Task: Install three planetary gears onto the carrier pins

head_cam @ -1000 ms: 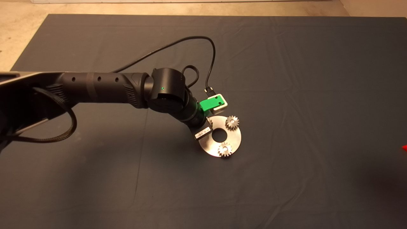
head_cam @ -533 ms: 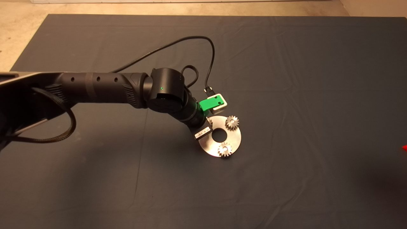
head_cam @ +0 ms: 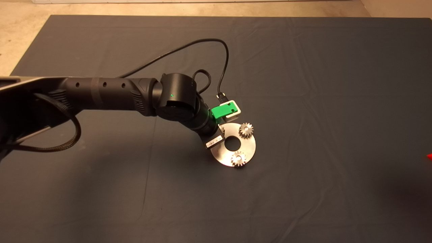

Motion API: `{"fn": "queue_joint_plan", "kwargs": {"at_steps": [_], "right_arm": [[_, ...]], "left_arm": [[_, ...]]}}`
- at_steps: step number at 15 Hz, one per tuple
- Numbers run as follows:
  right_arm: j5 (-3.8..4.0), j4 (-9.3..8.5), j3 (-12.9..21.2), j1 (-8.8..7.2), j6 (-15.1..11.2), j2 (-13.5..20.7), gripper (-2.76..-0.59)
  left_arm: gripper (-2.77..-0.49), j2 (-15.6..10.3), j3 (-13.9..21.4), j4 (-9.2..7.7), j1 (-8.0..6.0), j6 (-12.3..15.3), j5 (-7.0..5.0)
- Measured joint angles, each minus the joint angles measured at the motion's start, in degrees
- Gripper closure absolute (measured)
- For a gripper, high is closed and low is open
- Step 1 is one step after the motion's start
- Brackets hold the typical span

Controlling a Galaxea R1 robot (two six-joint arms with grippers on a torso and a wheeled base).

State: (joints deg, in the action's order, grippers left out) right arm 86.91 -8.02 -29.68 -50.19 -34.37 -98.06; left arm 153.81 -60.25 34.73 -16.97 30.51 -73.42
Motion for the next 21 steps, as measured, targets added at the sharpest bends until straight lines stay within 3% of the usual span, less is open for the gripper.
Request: {"fn": "queue_joint_plan", "kwargs": {"at_steps": [7,12,13,14,16,18,21], "right_arm": [[-0.02,0.0,-1.0,-0.02,0.0,0.0,-1.44],[-0.02,0.0,-1.2,-0.02,0.0,0.0,-1.44],[-0.02,0.0,-1.2,-0.02,0.0,0.0,-1.44],[-0.02,0.0,-1.2,-0.02,0.0,0.0,-1.44],[0.06,0.0,-1.3,-0.02,0.0,-0.2,-1.44],[0.02,0.0,-1.3,-0.16,0.0,-0.3,-1.44],[0.09,0.0,-1.3,-0.17,0.0,-0.3,-1.44]], "left_arm": [[-0.59,0.0,0.0,-0.67,-0.02,0.0,-0.11],[-0.59,0.3,0.0,-0.83,-0.04,0.0,-0.9],[-0.59,0.3,0.0,-1.01,-0.09,0.0,-1.67],[-0.59,0.2,-0.7,-2.54,0.65,-0.1,-5.04],[-0.58,-0.3,-1.2,-4.83,1.45,-0.2,-7.95],[-0.56,-1.0,-1.4,-4.91,1.35,-0.2,-8.5],[-0.56,-0.7,-1.5,-4.94,1.35,-0.2,-8.16]]}}
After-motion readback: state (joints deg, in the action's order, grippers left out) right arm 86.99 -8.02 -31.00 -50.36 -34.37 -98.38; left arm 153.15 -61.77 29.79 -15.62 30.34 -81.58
